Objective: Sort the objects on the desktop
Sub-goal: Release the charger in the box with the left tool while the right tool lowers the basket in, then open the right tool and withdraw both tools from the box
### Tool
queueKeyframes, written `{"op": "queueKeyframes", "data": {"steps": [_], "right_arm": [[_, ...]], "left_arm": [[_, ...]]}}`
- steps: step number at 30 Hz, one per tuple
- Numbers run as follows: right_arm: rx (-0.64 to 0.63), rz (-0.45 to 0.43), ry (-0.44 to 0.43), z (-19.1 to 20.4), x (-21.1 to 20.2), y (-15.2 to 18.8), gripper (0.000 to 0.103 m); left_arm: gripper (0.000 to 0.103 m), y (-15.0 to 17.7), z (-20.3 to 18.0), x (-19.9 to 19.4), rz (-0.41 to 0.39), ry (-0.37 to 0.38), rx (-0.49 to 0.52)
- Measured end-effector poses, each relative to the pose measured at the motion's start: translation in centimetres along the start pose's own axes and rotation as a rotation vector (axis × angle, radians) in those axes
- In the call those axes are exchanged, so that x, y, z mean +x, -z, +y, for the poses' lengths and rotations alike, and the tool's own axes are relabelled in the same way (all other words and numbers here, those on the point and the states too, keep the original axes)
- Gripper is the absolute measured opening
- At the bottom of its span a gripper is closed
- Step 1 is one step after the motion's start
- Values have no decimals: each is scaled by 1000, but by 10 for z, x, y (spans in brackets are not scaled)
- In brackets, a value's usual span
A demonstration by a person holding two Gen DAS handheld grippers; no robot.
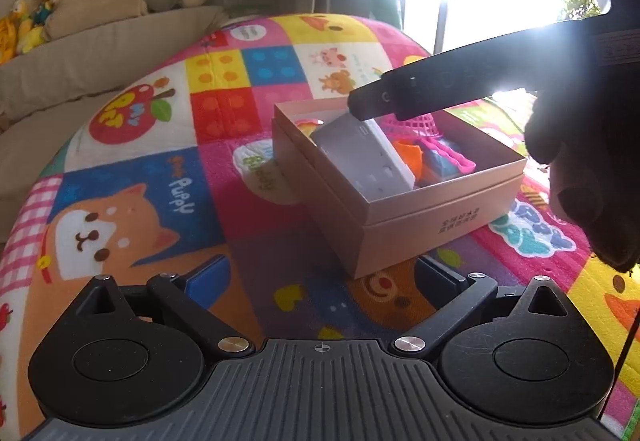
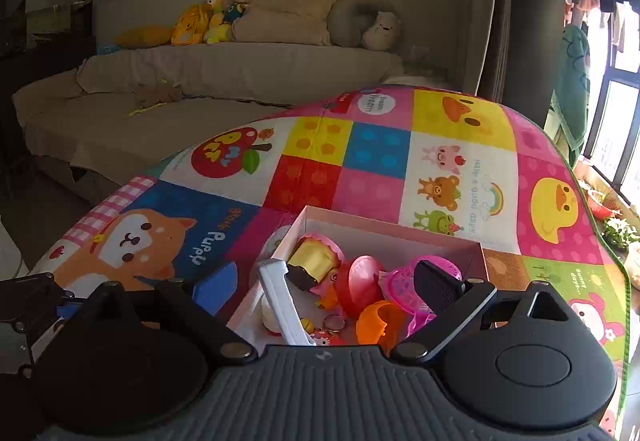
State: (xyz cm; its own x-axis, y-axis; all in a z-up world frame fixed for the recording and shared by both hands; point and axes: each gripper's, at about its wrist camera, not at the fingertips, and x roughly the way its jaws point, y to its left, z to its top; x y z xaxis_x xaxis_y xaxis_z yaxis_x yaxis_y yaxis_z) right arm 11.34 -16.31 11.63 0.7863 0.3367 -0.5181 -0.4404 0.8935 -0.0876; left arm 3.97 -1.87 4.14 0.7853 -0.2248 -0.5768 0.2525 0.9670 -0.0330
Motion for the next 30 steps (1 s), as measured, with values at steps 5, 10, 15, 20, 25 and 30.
{"op": "queueKeyframes", "data": {"steps": [5,10,15,20,25,30], "right_arm": [[39,-24,194,-23,27,-5,94],[271,13,275,-84,21,5,90],[279,23,235,-82,-12,34,91],[302,17,225,-64,-46,77,102],[305,98,197,-46,-57,115,103],[273,206,185,-28,-40,139,103]], "left_arm": [[101,1,4,-6,-6,-21,4],[102,1,13,-1,14,-61,-32],[103,6,5,5,38,-80,-24],[103,21,-7,3,44,-113,-7],[103,35,-11,8,100,-102,-54],[103,35,-10,15,111,-149,-76]]}}
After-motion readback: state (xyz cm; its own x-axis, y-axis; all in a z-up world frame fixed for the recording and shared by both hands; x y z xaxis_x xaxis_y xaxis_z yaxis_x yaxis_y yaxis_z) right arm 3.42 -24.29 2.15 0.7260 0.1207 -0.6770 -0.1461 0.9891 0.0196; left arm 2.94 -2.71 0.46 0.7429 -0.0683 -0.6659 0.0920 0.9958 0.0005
